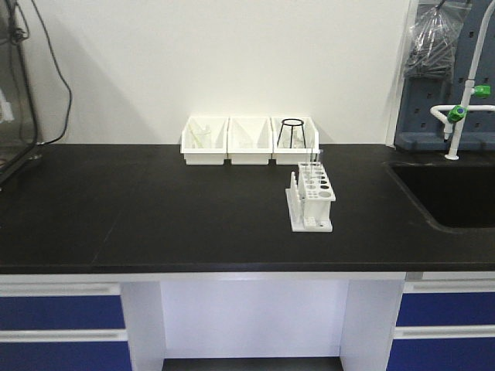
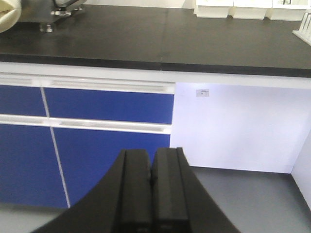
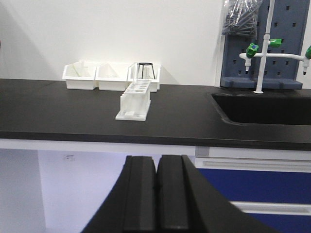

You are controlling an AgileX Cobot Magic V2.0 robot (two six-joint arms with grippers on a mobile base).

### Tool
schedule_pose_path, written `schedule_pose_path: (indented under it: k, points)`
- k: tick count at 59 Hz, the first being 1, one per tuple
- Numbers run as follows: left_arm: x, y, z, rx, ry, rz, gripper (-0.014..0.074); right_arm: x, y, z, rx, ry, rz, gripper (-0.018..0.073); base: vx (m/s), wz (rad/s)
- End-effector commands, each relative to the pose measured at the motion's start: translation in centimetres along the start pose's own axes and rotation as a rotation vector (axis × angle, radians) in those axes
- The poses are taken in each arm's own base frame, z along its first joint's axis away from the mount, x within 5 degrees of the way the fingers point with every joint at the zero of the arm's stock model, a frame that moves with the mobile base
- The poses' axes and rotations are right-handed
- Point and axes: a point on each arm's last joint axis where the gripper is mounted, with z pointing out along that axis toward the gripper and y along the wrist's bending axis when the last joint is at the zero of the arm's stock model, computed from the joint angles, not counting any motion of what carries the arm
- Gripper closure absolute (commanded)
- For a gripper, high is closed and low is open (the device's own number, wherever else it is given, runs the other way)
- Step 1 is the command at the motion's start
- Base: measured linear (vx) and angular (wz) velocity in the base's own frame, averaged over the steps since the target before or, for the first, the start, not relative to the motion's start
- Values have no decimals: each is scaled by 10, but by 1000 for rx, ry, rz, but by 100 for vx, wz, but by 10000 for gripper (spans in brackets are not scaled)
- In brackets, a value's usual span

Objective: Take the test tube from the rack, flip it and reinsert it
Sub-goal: 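Drive the base toward the white test-tube rack on the bench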

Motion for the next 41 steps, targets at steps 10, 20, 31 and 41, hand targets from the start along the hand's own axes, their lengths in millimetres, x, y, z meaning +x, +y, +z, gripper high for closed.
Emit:
schedule_pose_path:
  k: [10,20,31,41]
  points:
    - [-8,-2,-1,23,-96,-3,603,-7,0,-1,6,-86,-3,568,33,-12]
    - [-8,-2,-1,23,-96,-3,603,-7,0,-1,6,-86,-3,568,38,-5]
    - [-8,-2,-1,23,-96,-3,603,-7,0,-1,6,-86,-3,568,41,-2]
    - [-8,-2,-1,23,-96,-3,603,-7,0,-1,6,-86,-3,568,43,-2]
